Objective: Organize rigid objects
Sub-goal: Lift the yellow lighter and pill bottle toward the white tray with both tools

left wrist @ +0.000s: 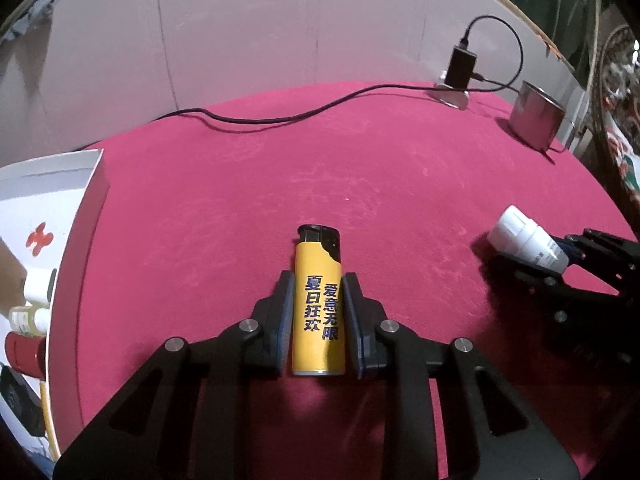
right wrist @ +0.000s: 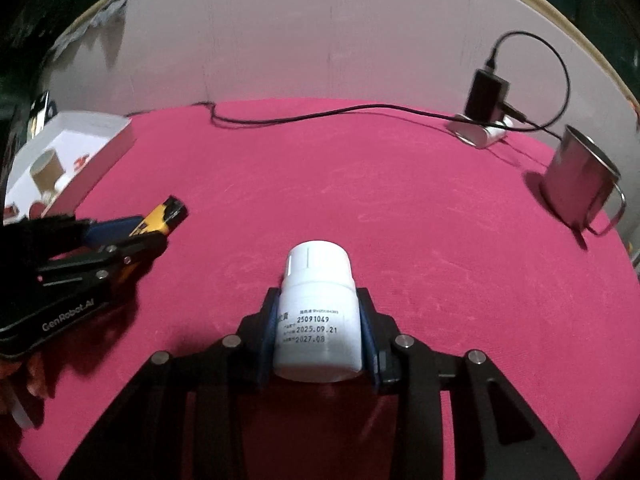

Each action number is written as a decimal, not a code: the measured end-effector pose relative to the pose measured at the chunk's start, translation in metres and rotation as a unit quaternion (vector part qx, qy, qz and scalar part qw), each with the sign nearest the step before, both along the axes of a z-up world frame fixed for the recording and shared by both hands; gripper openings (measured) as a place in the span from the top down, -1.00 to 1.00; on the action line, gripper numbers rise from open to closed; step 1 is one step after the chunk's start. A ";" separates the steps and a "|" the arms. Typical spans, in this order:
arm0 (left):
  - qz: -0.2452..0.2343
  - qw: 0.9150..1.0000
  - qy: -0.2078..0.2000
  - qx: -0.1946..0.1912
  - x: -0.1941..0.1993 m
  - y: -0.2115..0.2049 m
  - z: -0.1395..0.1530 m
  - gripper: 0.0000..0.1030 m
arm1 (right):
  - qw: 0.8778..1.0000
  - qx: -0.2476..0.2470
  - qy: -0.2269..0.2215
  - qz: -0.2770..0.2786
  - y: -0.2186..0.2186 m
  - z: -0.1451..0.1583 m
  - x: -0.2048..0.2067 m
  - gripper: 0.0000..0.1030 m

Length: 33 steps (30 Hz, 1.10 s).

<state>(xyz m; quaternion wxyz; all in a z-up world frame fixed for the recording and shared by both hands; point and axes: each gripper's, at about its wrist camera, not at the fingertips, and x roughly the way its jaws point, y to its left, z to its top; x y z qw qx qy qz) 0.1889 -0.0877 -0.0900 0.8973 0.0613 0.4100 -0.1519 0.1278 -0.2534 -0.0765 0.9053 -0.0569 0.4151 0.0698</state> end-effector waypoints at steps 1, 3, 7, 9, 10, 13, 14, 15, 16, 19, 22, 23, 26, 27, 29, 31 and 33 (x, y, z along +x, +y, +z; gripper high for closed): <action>0.004 1.000 -0.002 -0.003 0.000 0.002 0.001 0.55 | 1.000 0.008 -0.003 -0.006 -0.004 0.001 0.000 0.31; 0.008 1.000 -0.006 -0.007 -0.001 0.005 0.003 0.55 | 1.000 0.016 -0.007 -0.011 -0.007 0.003 -0.002 0.31; 0.007 1.000 -0.027 -0.003 -0.008 0.005 0.008 0.55 | 0.999 0.018 -0.024 -0.011 -0.009 0.008 -0.006 0.31; 0.005 0.999 -0.042 0.003 -0.012 0.003 0.011 0.55 | 0.999 0.018 -0.031 -0.013 -0.009 0.010 -0.008 0.31; 0.004 0.999 -0.049 0.004 -0.014 0.002 0.013 0.55 | 0.999 0.019 -0.036 -0.015 -0.010 0.011 -0.009 0.31; 0.008 0.998 -0.062 0.006 -0.016 0.002 0.016 0.55 | 0.998 0.023 -0.050 -0.019 -0.012 0.014 -0.013 0.31; 0.010 0.998 -0.064 0.006 -0.017 0.002 0.017 0.55 | 0.998 0.025 -0.058 -0.021 -0.013 0.016 -0.015 0.31; 0.011 0.998 -0.067 0.005 -0.018 0.002 0.018 0.55 | 0.997 0.026 -0.064 -0.022 -0.013 0.018 -0.017 0.31; 0.012 0.997 -0.070 0.005 -0.019 0.002 0.018 0.55 | 0.997 0.026 -0.070 -0.023 -0.013 0.019 -0.019 0.31; 0.017 0.996 -0.085 0.002 -0.024 0.004 0.021 0.55 | 0.995 0.027 -0.089 -0.030 -0.015 0.024 -0.023 0.31; 0.021 0.995 -0.097 -0.001 -0.028 0.006 0.023 0.55 | 0.994 0.030 -0.100 -0.039 -0.018 0.026 -0.025 0.31; 0.023 0.995 -0.101 -0.002 -0.029 0.007 0.024 0.55 | 0.993 0.031 -0.102 -0.042 -0.019 0.027 -0.026 0.31; 0.026 0.993 -0.117 -0.006 -0.034 0.009 0.027 0.55 | 0.992 0.032 -0.112 -0.051 -0.022 0.029 -0.028 0.31; 0.027 0.992 -0.124 -0.006 -0.037 0.010 0.028 0.55 | 0.991 0.032 -0.116 -0.053 -0.022 0.030 -0.029 0.31; 0.027 0.991 -0.134 -0.004 -0.040 0.010 0.030 0.55 | 0.990 0.032 -0.128 -0.054 -0.023 0.032 -0.033 0.31; 0.028 0.989 -0.146 -0.002 -0.043 0.009 0.032 0.55 | 0.988 0.030 -0.140 -0.056 -0.023 0.035 -0.037 0.31; 0.029 0.988 -0.154 -0.002 -0.045 0.008 0.034 0.55 | 0.986 0.027 -0.152 -0.058 -0.023 0.037 -0.040 0.31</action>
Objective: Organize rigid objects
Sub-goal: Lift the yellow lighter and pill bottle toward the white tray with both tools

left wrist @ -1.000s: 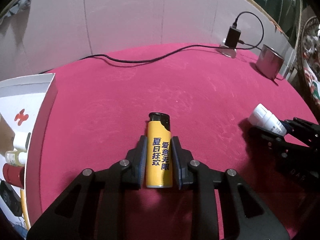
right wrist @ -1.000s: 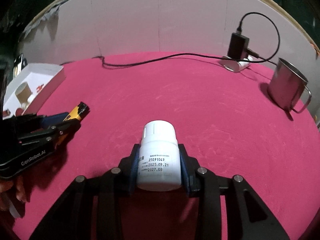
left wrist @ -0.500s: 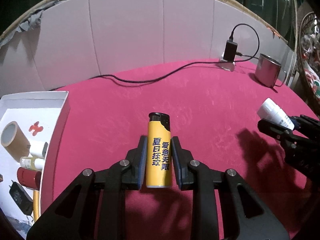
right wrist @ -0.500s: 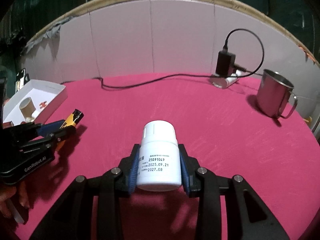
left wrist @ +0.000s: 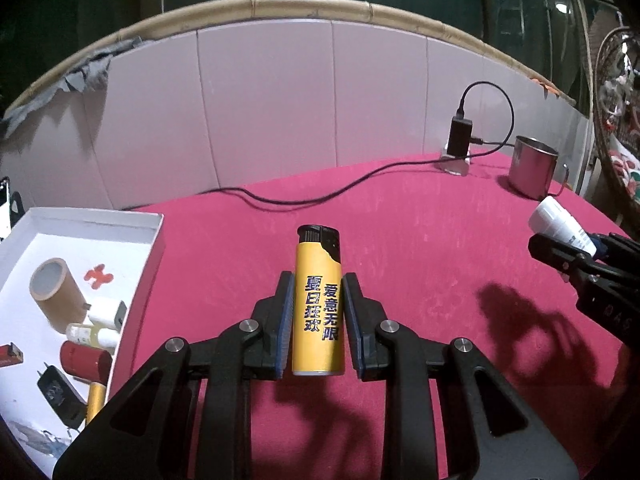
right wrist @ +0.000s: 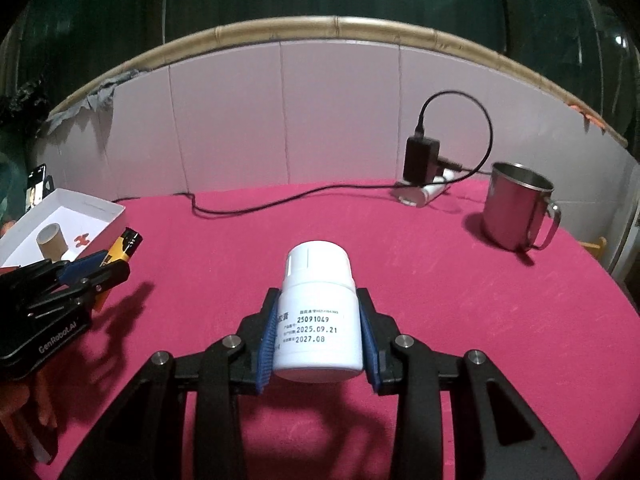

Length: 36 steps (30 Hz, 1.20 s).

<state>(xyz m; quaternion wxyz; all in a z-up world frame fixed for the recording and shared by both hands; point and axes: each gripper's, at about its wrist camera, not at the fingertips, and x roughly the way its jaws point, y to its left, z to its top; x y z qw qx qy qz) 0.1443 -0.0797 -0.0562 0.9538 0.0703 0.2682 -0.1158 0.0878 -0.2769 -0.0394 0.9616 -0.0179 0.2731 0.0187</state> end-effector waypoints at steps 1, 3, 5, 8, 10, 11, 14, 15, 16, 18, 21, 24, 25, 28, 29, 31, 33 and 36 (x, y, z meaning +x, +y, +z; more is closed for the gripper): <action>0.000 1.000 -0.004 -0.001 -0.001 0.000 0.001 0.55 | 1.000 -0.001 -0.005 -0.001 0.000 0.001 -0.001 0.31; 0.003 1.000 -0.009 -0.003 -0.003 0.002 0.002 0.55 | 1.000 -0.003 -0.014 -0.002 0.000 0.002 -0.004 0.31; 0.007 1.000 -0.016 -0.006 -0.004 0.004 0.004 0.55 | 1.000 -0.007 -0.024 -0.002 0.001 0.003 -0.006 0.31; 0.010 0.999 -0.030 -0.008 -0.009 0.004 0.006 0.55 | 0.999 -0.016 -0.041 -0.006 0.003 0.006 -0.012 0.31; 0.012 0.999 -0.044 -0.008 -0.014 0.004 0.008 0.55 | 0.998 -0.021 -0.054 -0.009 0.004 0.008 -0.016 0.31; 0.013 0.999 -0.049 -0.008 -0.015 0.004 0.009 0.55 | 0.998 -0.023 -0.060 -0.011 0.004 0.008 -0.018 0.30; 0.017 0.998 -0.066 -0.011 -0.021 0.006 0.011 0.55 | 0.996 -0.025 -0.078 -0.019 0.004 0.011 -0.023 0.31; 0.019 0.997 -0.071 -0.012 -0.023 0.008 0.012 0.55 | 0.996 -0.026 -0.085 -0.023 0.003 0.012 -0.025 0.31; 0.021 0.997 -0.076 -0.013 -0.025 0.009 0.013 0.55 | 0.995 -0.025 -0.090 -0.026 0.002 0.013 -0.027 0.31; 0.024 0.996 -0.084 -0.012 -0.027 0.008 0.014 0.55 | 0.994 -0.025 -0.102 -0.031 0.001 0.014 -0.030 0.31; 0.027 0.995 -0.094 -0.012 -0.031 0.009 0.015 0.55 | 0.991 -0.026 -0.126 -0.042 0.000 0.017 -0.038 0.30; 0.026 0.994 -0.105 -0.014 -0.036 0.010 0.016 0.55 | 0.988 -0.022 -0.144 -0.050 -0.002 0.020 -0.045 0.30; 0.027 0.994 -0.108 -0.014 -0.037 0.010 0.017 0.55 | 0.987 -0.019 -0.147 -0.053 -0.003 0.020 -0.046 0.30; 0.028 0.993 -0.117 -0.018 -0.041 0.012 0.018 0.55 | 0.986 -0.014 -0.156 -0.057 -0.005 0.022 -0.048 0.30; 0.029 0.993 -0.117 -0.019 -0.040 0.012 0.018 0.55 | 0.986 -0.014 -0.156 -0.057 -0.006 0.022 -0.048 0.30; 0.031 0.993 -0.115 -0.022 -0.039 0.013 0.017 0.55 | 0.986 -0.016 -0.154 -0.056 -0.005 0.022 -0.046 0.30; 0.032 0.993 -0.114 -0.024 -0.039 0.014 0.017 0.55 | 0.986 -0.017 -0.153 -0.055 -0.004 0.022 -0.046 0.30; 0.033 0.993 -0.115 -0.026 -0.040 0.014 0.017 0.55 | 0.986 -0.019 -0.153 -0.056 -0.003 0.021 -0.049 0.30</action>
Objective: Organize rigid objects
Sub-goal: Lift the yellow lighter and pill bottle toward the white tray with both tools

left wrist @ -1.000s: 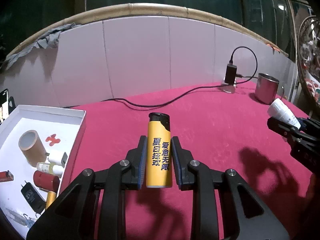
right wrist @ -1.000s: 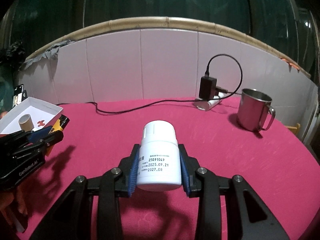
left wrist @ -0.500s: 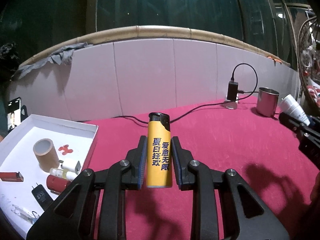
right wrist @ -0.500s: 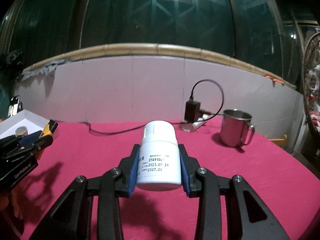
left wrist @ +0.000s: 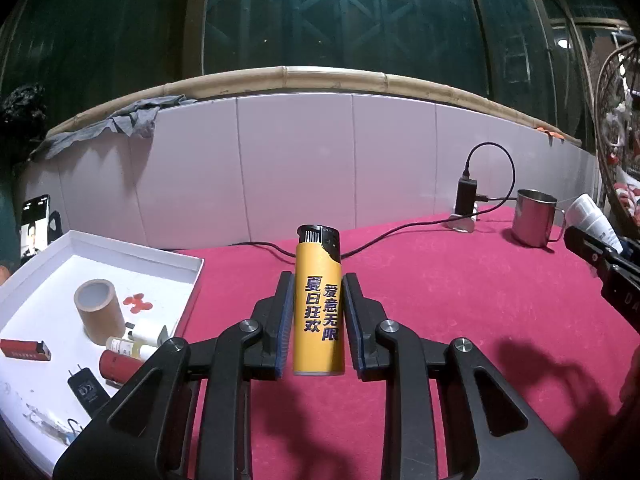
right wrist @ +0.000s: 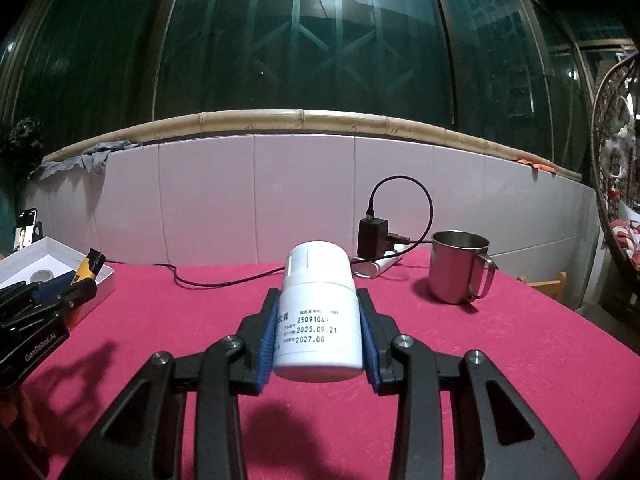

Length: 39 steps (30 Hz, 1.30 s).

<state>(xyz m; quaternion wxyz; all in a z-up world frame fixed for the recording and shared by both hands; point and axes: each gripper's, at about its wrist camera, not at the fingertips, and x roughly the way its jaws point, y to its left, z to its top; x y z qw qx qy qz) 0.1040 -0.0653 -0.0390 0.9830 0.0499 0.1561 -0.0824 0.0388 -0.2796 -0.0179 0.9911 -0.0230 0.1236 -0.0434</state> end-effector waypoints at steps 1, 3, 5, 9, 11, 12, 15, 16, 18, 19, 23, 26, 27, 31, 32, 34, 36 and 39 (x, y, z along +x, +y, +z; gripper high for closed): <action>0.000 1.000 0.000 0.000 0.000 0.000 0.000 0.55 | 1.000 0.000 0.000 0.000 0.000 0.000 0.000 0.30; 0.000 1.000 0.000 -0.001 0.000 0.000 0.000 0.55 | 1.000 0.000 0.000 0.000 0.000 0.000 0.000 0.30; 0.000 1.000 0.000 -0.002 0.000 0.001 0.000 0.55 | 1.000 0.000 0.000 0.000 0.000 0.000 -0.001 0.30; 0.001 1.000 -0.002 -0.005 -0.001 0.002 0.001 0.55 | 1.000 0.000 0.000 0.000 0.000 0.000 0.000 0.30; -0.002 1.000 0.001 -0.010 -0.001 0.002 0.002 0.55 | 1.000 -0.002 0.000 0.002 0.003 0.000 -0.002 0.30; -0.006 1.000 0.006 -0.014 -0.001 0.003 0.002 0.55 | 1.000 -0.003 0.001 0.005 0.003 0.000 -0.001 0.30; -0.016 0.999 0.020 -0.024 -0.004 0.004 0.004 0.55 | 1.000 -0.008 0.007 0.013 0.006 0.000 0.000 0.31; -0.019 0.999 0.021 -0.024 -0.006 0.004 0.006 0.55 | 1.000 -0.003 0.011 0.016 0.007 0.001 0.000 0.31; -0.027 0.999 0.020 -0.022 -0.011 0.003 0.012 0.55 | 1.000 0.007 0.014 0.022 0.007 0.003 0.000 0.31; -0.031 0.999 0.019 -0.020 -0.015 0.002 0.016 0.55 | 1.000 0.010 0.014 0.024 0.008 0.006 -0.001 0.31; -0.043 0.999 0.021 -0.017 -0.027 0.001 0.028 0.55 | 0.999 0.009 0.006 0.038 0.016 0.018 -0.006 0.30; -0.047 0.998 0.029 -0.016 -0.032 0.003 0.035 0.55 | 0.998 0.015 0.008 0.053 0.022 0.024 -0.009 0.30; -0.046 0.998 0.032 -0.016 -0.033 0.005 0.038 0.55 | 0.998 0.017 0.010 0.059 0.025 0.025 -0.010 0.30; -0.040 0.998 0.041 -0.018 -0.037 0.014 0.048 0.55 | 0.997 0.020 0.016 0.075 0.034 0.028 -0.011 0.30; -0.040 0.998 0.043 -0.019 -0.038 0.017 0.049 0.55 | 0.997 0.022 0.017 0.078 0.035 0.029 -0.011 0.30; -0.034 0.998 0.046 -0.020 -0.038 0.024 0.053 0.55 | 0.996 0.023 0.021 0.087 0.040 0.030 -0.010 0.30; -0.027 0.998 0.045 -0.021 -0.040 0.031 0.056 0.55 | 0.995 0.022 0.022 0.092 0.044 0.031 -0.011 0.30; -0.017 0.999 0.045 -0.025 -0.040 0.043 0.060 0.55 | 0.994 0.018 0.024 0.100 0.052 0.033 -0.012 0.30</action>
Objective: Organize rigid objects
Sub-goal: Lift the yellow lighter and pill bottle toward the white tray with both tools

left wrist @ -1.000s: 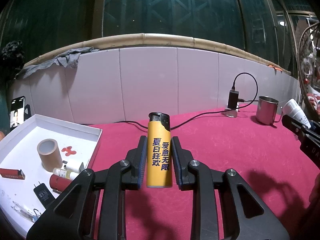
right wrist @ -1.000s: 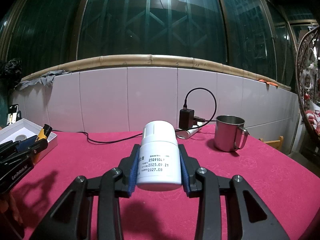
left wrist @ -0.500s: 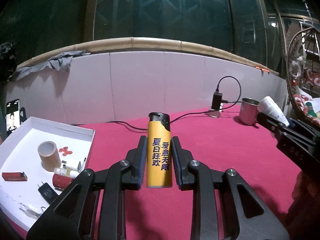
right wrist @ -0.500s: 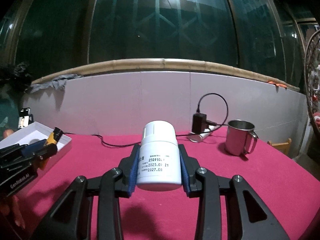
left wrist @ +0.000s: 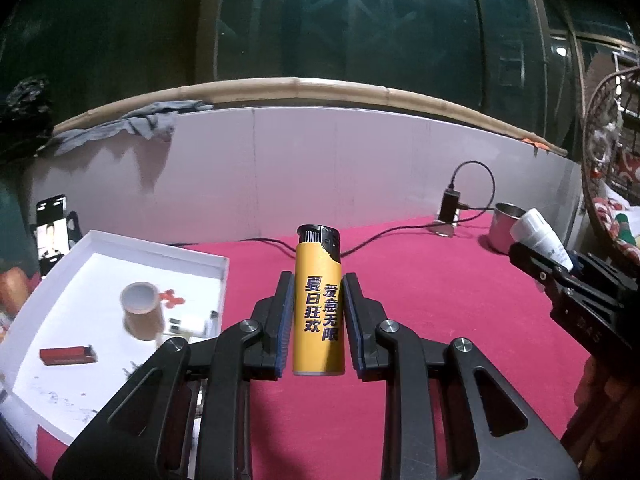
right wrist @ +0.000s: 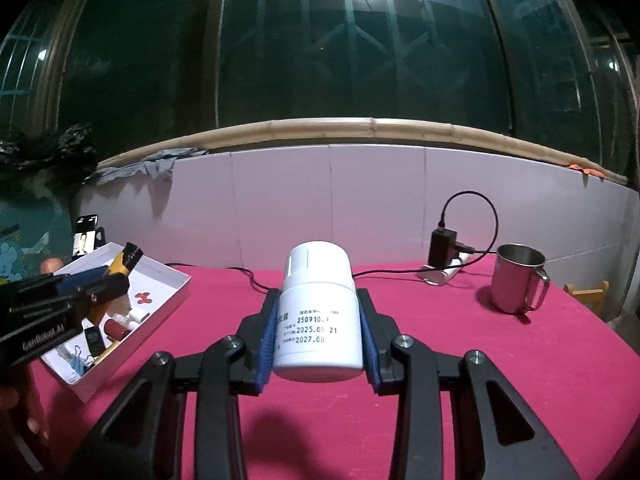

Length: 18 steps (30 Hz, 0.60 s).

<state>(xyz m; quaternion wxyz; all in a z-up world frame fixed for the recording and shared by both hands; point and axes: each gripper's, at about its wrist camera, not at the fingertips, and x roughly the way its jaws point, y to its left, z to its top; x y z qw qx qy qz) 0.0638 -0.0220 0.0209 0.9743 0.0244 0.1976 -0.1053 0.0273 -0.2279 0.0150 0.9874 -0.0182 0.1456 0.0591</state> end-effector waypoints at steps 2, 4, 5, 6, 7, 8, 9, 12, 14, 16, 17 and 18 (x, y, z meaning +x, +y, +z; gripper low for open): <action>0.006 1.000 0.002 -0.004 0.000 0.008 0.002 0.55 | 1.000 -0.001 0.001 0.004 0.003 0.001 0.000 0.30; 0.012 1.000 0.003 -0.008 -0.001 0.015 0.003 0.55 | 1.000 -0.003 0.002 0.009 0.008 0.003 0.001 0.30; 0.014 1.000 0.004 -0.009 -0.001 0.018 0.003 0.55 | 1.000 -0.004 0.003 0.012 0.010 0.004 0.001 0.30; 0.015 1.000 0.005 -0.010 -0.001 0.020 0.003 0.55 | 1.000 -0.004 0.004 0.015 0.013 0.005 0.001 0.30; 0.017 1.000 0.005 -0.012 -0.001 0.023 0.004 0.55 | 1.000 -0.006 0.004 0.017 0.015 0.005 0.001 0.30; 0.020 1.000 0.006 -0.014 -0.001 0.026 0.003 0.55 | 1.000 -0.009 0.005 0.021 0.018 0.005 0.001 0.30; 0.020 1.000 0.007 -0.015 -0.001 0.028 0.003 0.55 | 1.000 -0.010 0.006 0.024 0.021 0.006 0.001 0.30; 0.024 1.000 0.007 -0.016 -0.002 0.034 0.003 0.55 | 0.999 -0.015 0.009 0.033 0.029 0.006 0.003 0.30; 0.027 0.999 0.006 -0.017 -0.002 0.039 0.004 0.55 | 0.999 -0.018 0.007 0.037 0.033 0.007 0.003 0.30; 0.031 0.999 0.006 -0.020 -0.002 0.044 0.005 0.55 | 0.999 -0.021 0.006 0.045 0.040 0.010 0.003 0.30; 0.033 0.999 0.006 -0.022 -0.002 0.047 0.006 0.55 | 0.999 -0.022 0.006 0.046 0.041 0.011 0.004 0.30; 0.036 0.999 0.007 -0.023 -0.001 0.050 0.006 0.55 | 0.998 -0.024 0.005 0.052 0.045 0.013 0.004 0.30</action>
